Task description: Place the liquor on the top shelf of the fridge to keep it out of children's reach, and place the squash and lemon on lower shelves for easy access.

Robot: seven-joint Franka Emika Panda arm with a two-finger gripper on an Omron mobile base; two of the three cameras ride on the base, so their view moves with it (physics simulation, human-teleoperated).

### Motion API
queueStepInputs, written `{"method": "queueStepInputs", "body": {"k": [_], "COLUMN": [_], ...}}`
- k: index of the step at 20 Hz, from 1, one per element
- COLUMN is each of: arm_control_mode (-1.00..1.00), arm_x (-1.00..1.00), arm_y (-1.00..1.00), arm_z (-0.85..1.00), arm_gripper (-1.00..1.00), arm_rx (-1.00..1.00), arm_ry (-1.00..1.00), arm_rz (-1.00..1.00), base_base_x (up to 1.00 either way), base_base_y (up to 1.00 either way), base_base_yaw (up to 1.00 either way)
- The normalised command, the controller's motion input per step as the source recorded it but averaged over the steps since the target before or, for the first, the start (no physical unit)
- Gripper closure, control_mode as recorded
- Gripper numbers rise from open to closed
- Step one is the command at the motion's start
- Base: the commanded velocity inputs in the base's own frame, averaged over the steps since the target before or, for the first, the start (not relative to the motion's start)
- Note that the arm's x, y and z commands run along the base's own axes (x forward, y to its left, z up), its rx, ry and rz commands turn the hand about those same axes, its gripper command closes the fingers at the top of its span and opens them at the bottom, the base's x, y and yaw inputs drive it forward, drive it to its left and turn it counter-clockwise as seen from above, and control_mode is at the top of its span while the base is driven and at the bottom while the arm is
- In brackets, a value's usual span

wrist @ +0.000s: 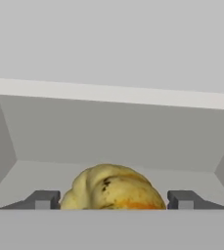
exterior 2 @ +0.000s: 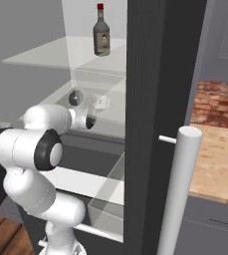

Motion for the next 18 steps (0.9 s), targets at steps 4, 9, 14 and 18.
{"method": "queueStepInputs", "body": {"k": [4,9,14,18], "arm_control_mode": [-1.0,-1.0,-1.0,-1.0], "arm_x": [-0.05,-0.44,-0.65,-0.83], "arm_y": [-0.04,0.0,0.0,0.0], "arm_z": [0.0,0.06,0.38,0.52], "arm_gripper": [-1.0,-1.0,-1.0,-1.0], "arm_rx": [0.0,0.0,-0.02,-0.05], "arm_ry": [0.0,0.0,0.0,0.01], "arm_rz": [0.0,0.0,0.0,0.0], "base_base_x": [0.0,0.0,0.0,0.0], "base_base_y": [0.0,0.0,0.0,0.0], "base_base_yaw": [0.0,0.0,0.0,0.0]}}
